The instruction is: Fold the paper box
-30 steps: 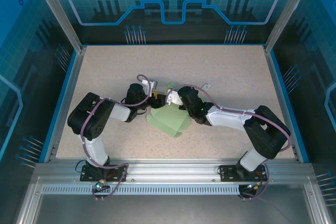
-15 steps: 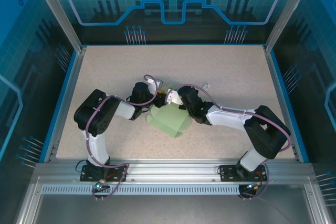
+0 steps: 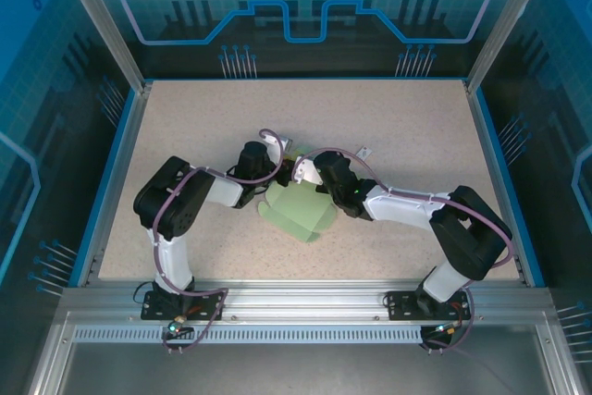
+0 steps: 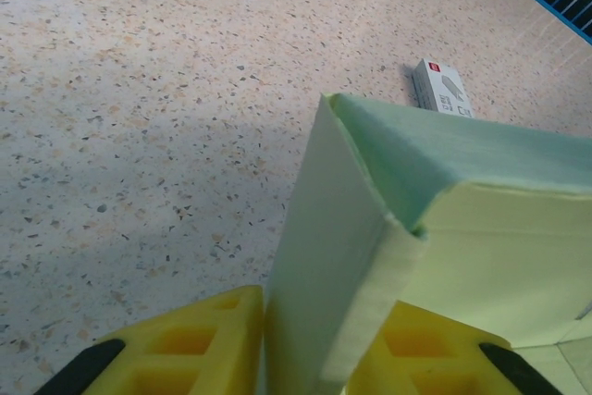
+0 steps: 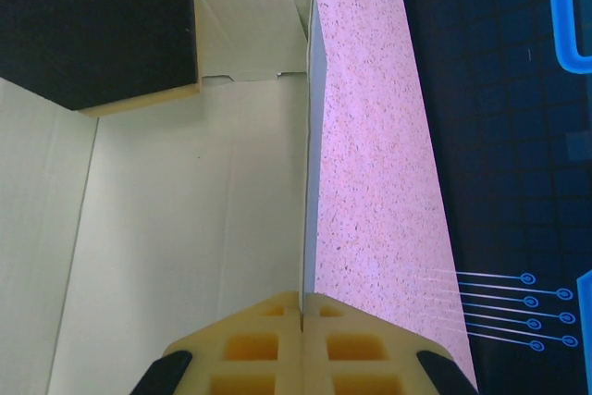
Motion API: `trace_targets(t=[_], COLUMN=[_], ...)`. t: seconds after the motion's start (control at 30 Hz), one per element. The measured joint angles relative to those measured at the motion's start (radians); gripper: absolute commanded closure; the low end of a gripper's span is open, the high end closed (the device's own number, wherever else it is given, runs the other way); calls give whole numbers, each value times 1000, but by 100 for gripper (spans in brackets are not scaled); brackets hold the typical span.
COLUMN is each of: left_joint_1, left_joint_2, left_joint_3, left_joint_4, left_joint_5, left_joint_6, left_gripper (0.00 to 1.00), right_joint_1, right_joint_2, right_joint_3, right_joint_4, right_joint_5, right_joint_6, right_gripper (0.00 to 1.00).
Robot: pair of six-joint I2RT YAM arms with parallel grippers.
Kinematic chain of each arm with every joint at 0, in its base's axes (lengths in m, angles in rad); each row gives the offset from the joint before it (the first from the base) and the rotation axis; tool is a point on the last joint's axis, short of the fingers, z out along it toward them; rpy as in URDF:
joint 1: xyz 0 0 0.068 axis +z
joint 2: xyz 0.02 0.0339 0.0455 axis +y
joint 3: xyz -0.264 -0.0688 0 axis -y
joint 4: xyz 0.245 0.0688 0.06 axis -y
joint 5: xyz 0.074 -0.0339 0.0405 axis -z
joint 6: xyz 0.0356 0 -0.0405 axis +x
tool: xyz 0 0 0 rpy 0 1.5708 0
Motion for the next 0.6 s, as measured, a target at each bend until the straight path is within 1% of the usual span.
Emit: trace_targets(t=[0.2, 0.33, 0.47, 0.6], left_joint_1=[-7, -12, -14, -18], left_joint_2=[0, 0, 0, -3], left_joint_3=[0, 0, 0, 0], left_joint_4=[-6, -7, -7, -15], left_joint_5=[-29, -45, -54, -62], left_joint_6=[19, 27, 44, 49], left_gripper=[78, 80, 82, 85], right_joint_1=[0, 0, 0, -2], right_joint_2=[0, 0, 0, 0], right_joint_3=[0, 0, 9, 30], right_joint_4=[-1, -1, -14, -34], right_joint_5=[0, 0, 3, -1], right_joint_6=[4, 7, 15, 38], right_gripper=[98, 95, 90, 82])
